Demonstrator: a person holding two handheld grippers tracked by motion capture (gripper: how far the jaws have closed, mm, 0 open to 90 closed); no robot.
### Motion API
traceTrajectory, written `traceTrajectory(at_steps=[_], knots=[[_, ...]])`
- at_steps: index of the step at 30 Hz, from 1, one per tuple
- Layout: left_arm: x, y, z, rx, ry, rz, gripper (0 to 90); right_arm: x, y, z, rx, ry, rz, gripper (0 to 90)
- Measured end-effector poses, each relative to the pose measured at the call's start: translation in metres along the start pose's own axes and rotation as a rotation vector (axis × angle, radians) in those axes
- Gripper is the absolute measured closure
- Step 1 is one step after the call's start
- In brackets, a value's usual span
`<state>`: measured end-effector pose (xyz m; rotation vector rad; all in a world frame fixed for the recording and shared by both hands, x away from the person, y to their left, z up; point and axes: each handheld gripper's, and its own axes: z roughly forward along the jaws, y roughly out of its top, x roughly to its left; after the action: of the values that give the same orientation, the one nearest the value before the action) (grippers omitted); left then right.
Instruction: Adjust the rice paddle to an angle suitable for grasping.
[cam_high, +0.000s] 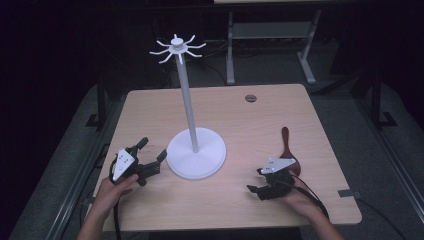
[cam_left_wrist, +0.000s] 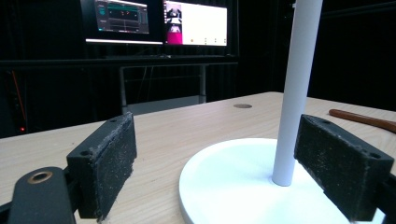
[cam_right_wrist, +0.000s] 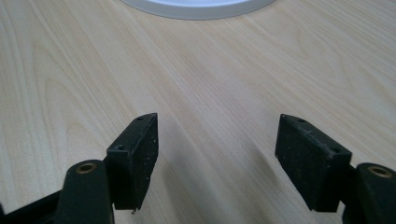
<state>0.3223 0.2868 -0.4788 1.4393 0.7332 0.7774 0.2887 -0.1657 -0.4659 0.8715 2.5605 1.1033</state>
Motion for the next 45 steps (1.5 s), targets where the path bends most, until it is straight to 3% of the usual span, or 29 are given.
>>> traceTrajectory(at_steps=[11, 16, 29, 34, 45], knots=[[0.0, 0.0, 0.0, -0.004, 0.0, -0.006, 12.5, -0.009, 0.004, -0.012, -0.043, -0.01, 0.037, 29.8], [0.0, 0.0, 0.0, -0.009, 0.003, -0.011, 12.5, -0.019, 0.007, -0.019, -0.078, -0.034, 0.054, 29.8], [-0.002, 0.0, 0.0, 0.006, 0.038, 0.006, 12.5, -0.051, 0.016, -0.041, -0.181, -0.081, 0.161, 30.5], [-0.003, 0.0, 0.0, 0.008, 0.037, -0.017, 12.5, -0.06, 0.018, -0.044, -0.195, -0.095, 0.181, 30.4], [-0.004, 0.001, 0.0, 0.017, 0.04, -0.009, 12.5, -0.08, 0.018, -0.052, -0.201, -0.137, 0.23, 30.1]])
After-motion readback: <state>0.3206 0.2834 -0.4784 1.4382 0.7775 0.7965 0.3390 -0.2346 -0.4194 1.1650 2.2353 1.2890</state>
